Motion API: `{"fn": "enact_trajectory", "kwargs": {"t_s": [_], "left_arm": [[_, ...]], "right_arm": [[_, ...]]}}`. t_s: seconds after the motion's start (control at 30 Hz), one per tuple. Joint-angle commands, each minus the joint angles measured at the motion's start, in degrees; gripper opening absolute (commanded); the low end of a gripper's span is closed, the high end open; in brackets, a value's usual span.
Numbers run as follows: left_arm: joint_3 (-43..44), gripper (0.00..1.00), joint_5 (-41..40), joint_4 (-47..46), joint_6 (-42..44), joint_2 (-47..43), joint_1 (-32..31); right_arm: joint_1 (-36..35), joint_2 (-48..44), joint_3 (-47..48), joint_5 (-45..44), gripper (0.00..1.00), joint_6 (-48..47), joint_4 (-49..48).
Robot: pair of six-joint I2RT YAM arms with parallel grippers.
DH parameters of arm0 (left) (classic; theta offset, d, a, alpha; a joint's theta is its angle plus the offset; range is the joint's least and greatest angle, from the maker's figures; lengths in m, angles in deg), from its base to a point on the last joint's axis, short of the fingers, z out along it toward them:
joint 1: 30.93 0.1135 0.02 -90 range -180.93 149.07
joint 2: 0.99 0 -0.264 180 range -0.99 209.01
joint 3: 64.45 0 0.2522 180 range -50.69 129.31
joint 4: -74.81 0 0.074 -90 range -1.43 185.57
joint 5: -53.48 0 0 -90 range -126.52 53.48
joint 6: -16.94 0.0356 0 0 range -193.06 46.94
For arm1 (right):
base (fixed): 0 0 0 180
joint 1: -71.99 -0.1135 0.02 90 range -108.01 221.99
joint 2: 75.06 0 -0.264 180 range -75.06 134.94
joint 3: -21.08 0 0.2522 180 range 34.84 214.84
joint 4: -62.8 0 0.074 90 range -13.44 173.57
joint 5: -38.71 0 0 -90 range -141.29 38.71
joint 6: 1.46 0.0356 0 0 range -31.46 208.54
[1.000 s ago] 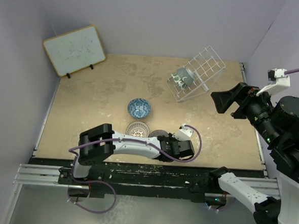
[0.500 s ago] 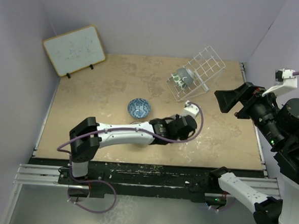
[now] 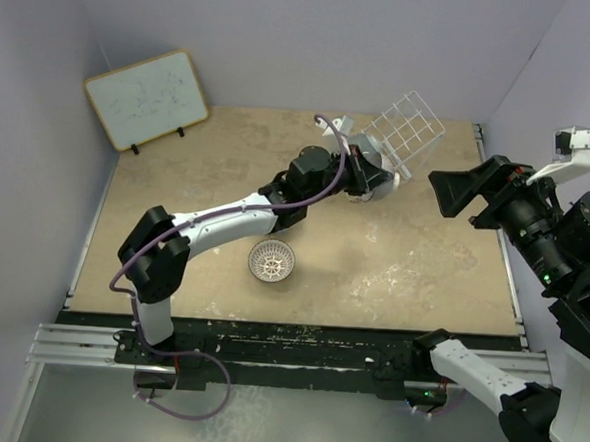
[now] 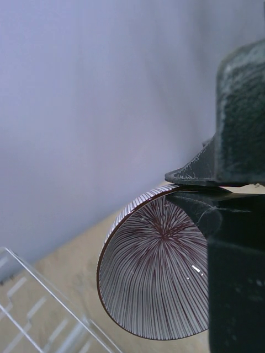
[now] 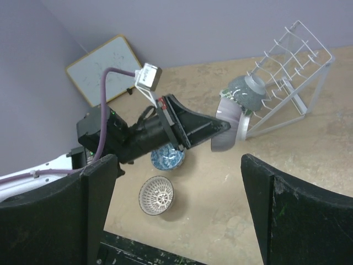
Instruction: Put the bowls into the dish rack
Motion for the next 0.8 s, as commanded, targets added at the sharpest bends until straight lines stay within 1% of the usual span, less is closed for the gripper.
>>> {"fn": "enact_trajectory", "kwargs": {"t_s": [0.0,0.1,0.3,0.43,0.53,0.7,0.77], "left_arm": [[1.8,0.0,10.5,-26.6,-16.3,4.0,3.6],[5.4,0.0,10.5,-33.4,-21.7,8.5,4.8],[17.0,0.0,9.6,-40.2,-29.5,19.9,6.6],[22.7,0.0,6.8,-41.6,-31.5,24.2,7.4],[24.4,0.0,4.4,-42.7,-32.9,26.1,8.0],[23.8,0.0,-1.0,-45.2,-35.0,28.4,8.8],[23.9,0.0,-2.6,-46.1,-37.5,29.7,9.1]], "right_arm": [[0.2,1.4,1.6,0.3,0.95,-1.6,-0.7],[0.3,1.8,2.0,0.3,0.95,-2.0,-0.6],[0.3,2.2,2.6,-0.5,0.96,-2.7,-0.2],[0.3,2.6,3.3,-1.2,0.96,-3.2,0.7],[0.2,2.8,3.5,-1.4,0.96,-3.5,1.1],[0.2,3.2,3.7,-1.6,0.96,-4.0,1.1],[0.3,3.4,3.8,-1.6,0.97,-4.2,1.1]]}}
